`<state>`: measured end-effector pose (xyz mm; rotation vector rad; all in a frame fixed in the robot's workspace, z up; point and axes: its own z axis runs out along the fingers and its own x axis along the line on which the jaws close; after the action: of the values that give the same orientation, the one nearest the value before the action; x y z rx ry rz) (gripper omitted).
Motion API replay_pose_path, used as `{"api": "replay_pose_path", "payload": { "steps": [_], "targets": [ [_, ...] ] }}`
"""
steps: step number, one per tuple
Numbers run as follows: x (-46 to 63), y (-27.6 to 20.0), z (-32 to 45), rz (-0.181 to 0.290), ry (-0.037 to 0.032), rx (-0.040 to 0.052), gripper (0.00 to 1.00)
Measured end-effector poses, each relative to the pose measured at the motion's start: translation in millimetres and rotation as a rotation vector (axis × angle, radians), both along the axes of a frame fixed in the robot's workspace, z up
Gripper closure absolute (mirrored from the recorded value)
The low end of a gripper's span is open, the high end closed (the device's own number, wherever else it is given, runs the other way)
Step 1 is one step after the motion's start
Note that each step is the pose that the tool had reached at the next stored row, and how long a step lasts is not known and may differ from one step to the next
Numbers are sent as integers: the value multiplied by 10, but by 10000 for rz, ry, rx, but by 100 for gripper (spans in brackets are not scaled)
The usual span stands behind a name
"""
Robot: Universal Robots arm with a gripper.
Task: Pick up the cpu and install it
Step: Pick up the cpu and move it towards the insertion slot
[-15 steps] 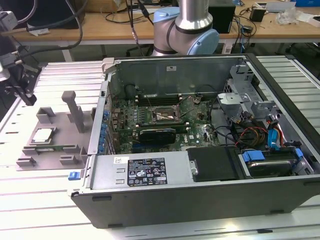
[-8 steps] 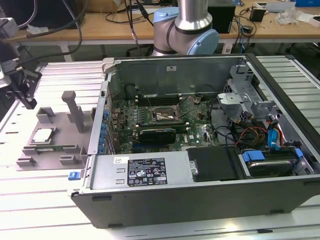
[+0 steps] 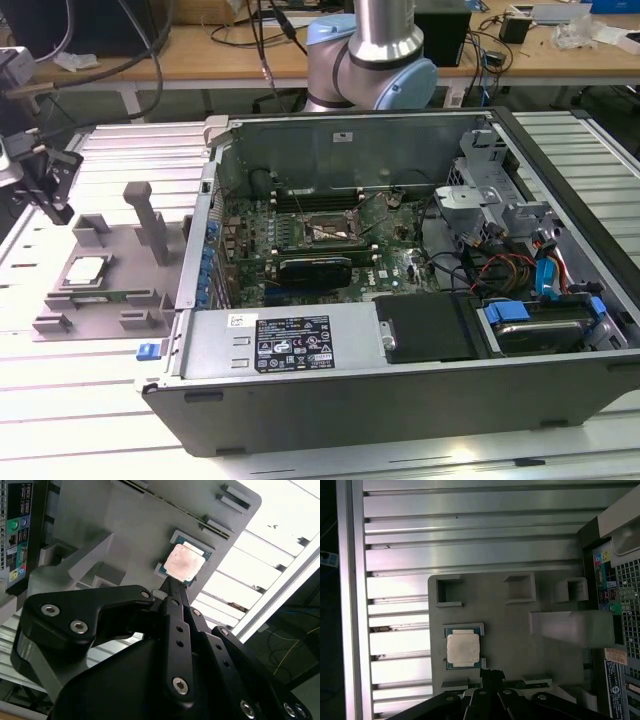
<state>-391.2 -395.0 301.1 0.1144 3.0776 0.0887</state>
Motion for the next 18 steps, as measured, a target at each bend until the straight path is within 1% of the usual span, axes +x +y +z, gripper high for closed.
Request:
{"api": "replay_pose_path", "payload": {
  "steps": [2,4,7,9,11,14,16,18],
  "targets": [
    [-23,0,-31,0,-1,8,89],
    [-56,1,-98,0,0,8,89],
    [-63,2,-211,0,4,8,89],
    [-64,3,-296,-2,41,8,89],
    [-63,2,-330,0,54,7,89],
    [-67,4,-429,1,66,8,89],
    [-76,6,-468,0,67,8,89],
    [-100,6,-543,0,71,8,89]
  ]
}}
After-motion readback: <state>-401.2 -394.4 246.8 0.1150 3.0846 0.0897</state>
